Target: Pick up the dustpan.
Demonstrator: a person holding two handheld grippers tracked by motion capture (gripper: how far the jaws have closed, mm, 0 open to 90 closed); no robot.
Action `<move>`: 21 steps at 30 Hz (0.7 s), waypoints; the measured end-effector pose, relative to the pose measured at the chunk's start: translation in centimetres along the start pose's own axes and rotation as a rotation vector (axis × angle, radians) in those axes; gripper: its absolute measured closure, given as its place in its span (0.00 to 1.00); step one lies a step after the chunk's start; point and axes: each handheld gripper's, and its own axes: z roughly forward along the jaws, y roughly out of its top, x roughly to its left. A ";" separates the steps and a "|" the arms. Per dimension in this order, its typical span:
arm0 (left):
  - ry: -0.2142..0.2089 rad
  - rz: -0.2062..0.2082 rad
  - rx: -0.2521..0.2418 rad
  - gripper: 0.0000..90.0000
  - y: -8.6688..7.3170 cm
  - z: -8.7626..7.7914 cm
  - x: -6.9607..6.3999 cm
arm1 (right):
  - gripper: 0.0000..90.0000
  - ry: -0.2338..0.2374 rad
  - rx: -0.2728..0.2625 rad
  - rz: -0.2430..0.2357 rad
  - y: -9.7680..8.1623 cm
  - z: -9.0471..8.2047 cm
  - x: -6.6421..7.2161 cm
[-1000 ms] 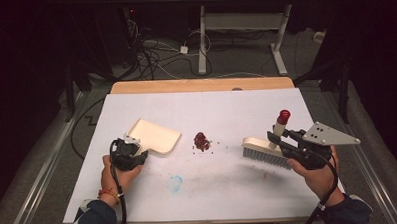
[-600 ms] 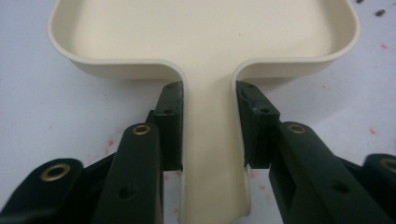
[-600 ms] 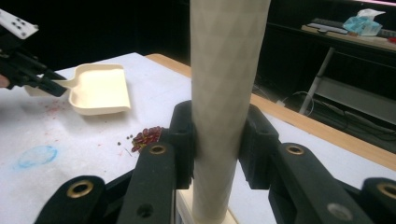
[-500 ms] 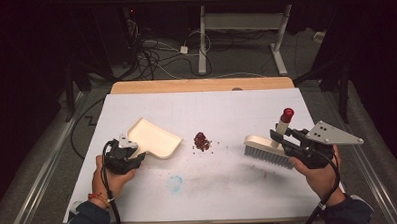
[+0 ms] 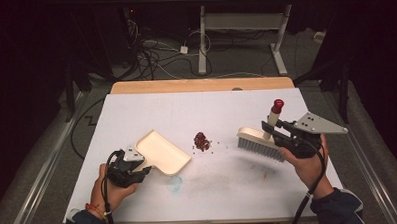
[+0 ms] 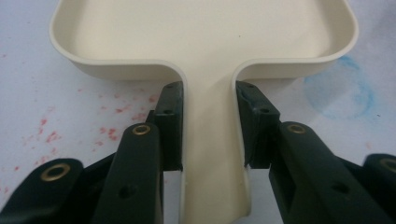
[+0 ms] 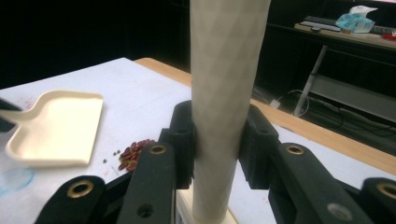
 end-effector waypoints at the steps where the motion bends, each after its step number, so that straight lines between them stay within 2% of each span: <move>1: -0.002 0.006 -0.001 0.71 0.0 0.0 -0.1 | 0.78 -0.007 0.001 0.003 0.1 0.4 0.0; 3: -0.019 0.010 -0.002 0.72 0.0 -0.1 -0.3 | 0.78 -0.015 -0.001 0.008 0.5 1.6 -0.1; 7: -0.038 0.026 0.008 0.72 -0.1 0.0 -0.8 | 0.78 -0.030 -0.011 0.012 1.0 2.9 -0.1; 9: -0.047 0.033 0.012 0.71 -0.1 0.1 -0.9 | 0.78 -0.051 -0.016 0.020 1.5 4.3 -0.1; 11: -0.057 0.043 0.015 0.71 0.0 0.2 -1.1 | 0.78 -0.054 -0.017 0.019 1.7 4.8 -0.1; 13: -0.062 0.053 0.016 0.71 0.1 0.3 -1.3 | 0.78 -0.064 -0.024 0.038 1.9 5.6 -0.1; 15: -0.064 0.060 0.014 0.71 0.2 0.3 -1.5 | 0.78 -0.079 -0.020 0.036 2.0 7.0 0.1; 21: -0.073 0.076 0.017 0.71 0.2 0.3 -1.8 | 0.78 -0.082 -0.018 0.053 2.0 8.6 0.2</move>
